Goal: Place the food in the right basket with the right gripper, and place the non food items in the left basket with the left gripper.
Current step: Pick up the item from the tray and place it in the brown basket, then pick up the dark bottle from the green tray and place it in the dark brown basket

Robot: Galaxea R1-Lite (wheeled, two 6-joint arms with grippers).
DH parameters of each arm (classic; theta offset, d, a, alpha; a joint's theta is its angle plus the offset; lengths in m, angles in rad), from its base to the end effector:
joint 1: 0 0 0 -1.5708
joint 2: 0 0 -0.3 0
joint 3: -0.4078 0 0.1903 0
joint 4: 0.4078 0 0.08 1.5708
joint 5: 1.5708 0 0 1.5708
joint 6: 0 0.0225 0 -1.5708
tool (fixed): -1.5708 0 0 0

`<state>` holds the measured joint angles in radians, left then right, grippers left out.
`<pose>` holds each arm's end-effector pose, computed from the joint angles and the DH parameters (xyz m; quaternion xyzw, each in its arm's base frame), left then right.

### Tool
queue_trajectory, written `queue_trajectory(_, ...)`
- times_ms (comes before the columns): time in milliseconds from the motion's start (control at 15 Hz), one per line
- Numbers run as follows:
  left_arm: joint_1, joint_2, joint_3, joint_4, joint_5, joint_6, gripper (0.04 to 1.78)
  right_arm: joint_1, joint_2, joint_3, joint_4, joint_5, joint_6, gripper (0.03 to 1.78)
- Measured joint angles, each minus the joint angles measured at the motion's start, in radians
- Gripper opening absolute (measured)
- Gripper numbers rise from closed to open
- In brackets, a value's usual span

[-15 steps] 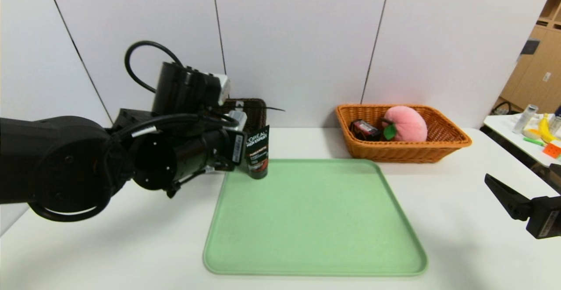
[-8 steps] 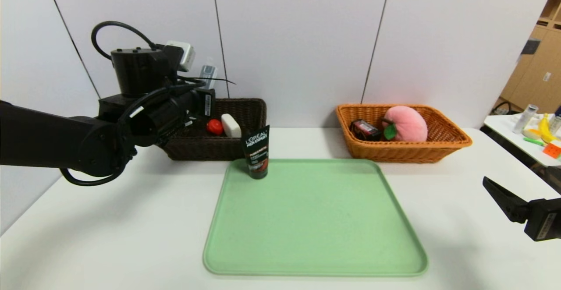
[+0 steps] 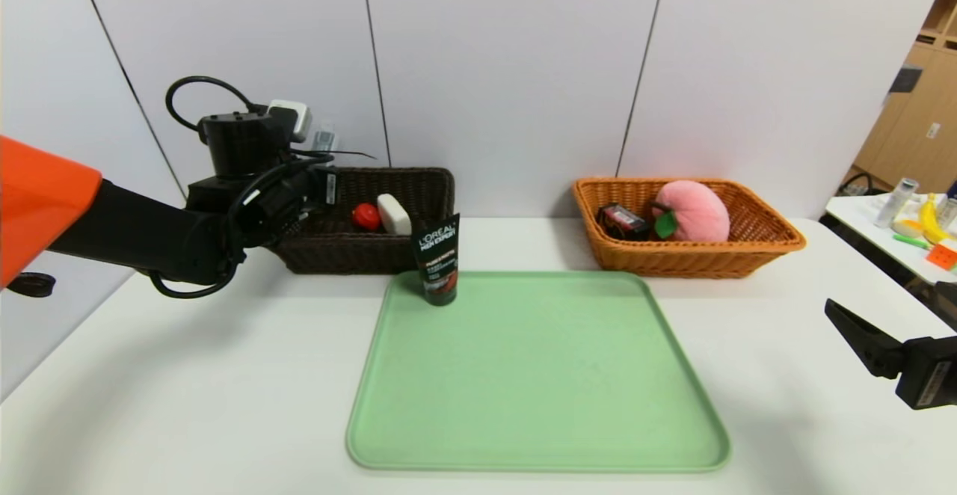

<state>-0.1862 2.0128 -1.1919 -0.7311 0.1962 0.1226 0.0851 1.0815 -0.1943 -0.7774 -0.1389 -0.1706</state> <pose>0.3981 -0.0705 0.1856 0.0697 0.0443 0.0023 0.9966 0.1293 0.0079 0.1658 -0.0911 0.0566 -0.0221 0.9940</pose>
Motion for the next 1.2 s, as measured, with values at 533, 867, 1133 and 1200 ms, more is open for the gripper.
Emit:
queue_trajectory(533,0.014,0.033,0.003,-0.004,0.004,-0.011,0.81,0.000,0.000,-0.003,-0.002,-0.001,0.001,1.70)
queue_trajectory(867,0.014,0.054,0.018,-0.132,0.004,0.005,1.23,0.000,0.000,-0.001,0.000,0.000,0.000,1.70)
queue_trajectory(1133,0.012,0.032,0.031,-0.111,0.000,0.000,1.42,0.000,0.000,0.005,0.001,0.000,0.006,1.70)
queue_trajectory(1200,0.003,0.004,0.031,-0.069,0.000,-0.005,1.45,0.000,0.001,0.005,0.001,0.000,0.009,1.70)
